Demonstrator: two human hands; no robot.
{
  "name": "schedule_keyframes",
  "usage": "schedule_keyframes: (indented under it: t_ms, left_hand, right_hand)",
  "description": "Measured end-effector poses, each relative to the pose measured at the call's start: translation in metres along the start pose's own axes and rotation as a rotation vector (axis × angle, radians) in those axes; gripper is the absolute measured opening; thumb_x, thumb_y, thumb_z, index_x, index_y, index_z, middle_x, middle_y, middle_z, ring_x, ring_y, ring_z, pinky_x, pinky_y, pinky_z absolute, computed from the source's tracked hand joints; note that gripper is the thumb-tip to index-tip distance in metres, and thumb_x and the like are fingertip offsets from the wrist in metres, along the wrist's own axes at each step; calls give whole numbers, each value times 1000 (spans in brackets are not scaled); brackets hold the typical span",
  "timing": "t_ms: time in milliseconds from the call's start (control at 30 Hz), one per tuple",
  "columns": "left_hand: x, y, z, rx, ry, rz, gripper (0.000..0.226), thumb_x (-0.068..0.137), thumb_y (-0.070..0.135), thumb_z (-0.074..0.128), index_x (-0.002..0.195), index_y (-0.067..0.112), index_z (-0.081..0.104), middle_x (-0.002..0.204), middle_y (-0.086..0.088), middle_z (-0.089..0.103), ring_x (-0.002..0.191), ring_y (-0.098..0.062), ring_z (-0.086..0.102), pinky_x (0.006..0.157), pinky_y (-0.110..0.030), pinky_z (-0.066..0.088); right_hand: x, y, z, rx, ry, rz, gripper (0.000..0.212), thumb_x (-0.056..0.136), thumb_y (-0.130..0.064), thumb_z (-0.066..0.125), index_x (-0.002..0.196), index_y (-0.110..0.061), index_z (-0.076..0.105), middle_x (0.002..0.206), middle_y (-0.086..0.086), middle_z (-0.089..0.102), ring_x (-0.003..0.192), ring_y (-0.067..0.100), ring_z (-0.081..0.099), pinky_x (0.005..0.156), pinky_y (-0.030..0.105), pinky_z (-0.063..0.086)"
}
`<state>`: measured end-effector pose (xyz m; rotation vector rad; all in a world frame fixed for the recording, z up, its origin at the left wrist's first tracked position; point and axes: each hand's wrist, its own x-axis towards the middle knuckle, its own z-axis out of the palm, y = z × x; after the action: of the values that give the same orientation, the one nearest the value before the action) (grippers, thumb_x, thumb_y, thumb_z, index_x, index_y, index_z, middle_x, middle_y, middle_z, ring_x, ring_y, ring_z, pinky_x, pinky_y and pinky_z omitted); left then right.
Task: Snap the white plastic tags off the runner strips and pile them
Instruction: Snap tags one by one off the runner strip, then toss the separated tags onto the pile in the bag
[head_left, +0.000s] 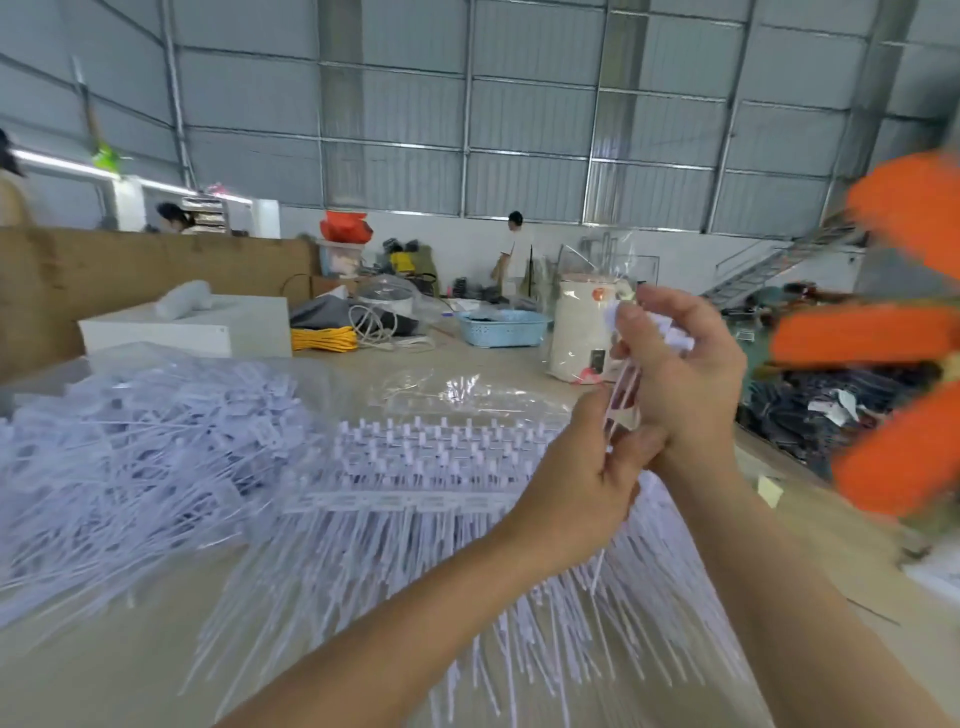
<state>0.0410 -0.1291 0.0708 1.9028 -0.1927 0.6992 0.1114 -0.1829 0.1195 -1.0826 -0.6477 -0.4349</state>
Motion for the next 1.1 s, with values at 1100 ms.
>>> schedule_keyframes:
  t_ms: [1100]
  left_hand:
    - [-127, -115, -340, 1163, 259, -358, 61, 85, -11, 41, 141, 13, 42, 118, -12, 54, 103, -28, 56, 83, -28, 42]
  right_hand:
    - [-115, 101, 248, -753, -1150, 92, 48, 95, -19, 54, 139, -7, 41, 144, 10, 42, 130, 22, 43, 103, 26, 33]
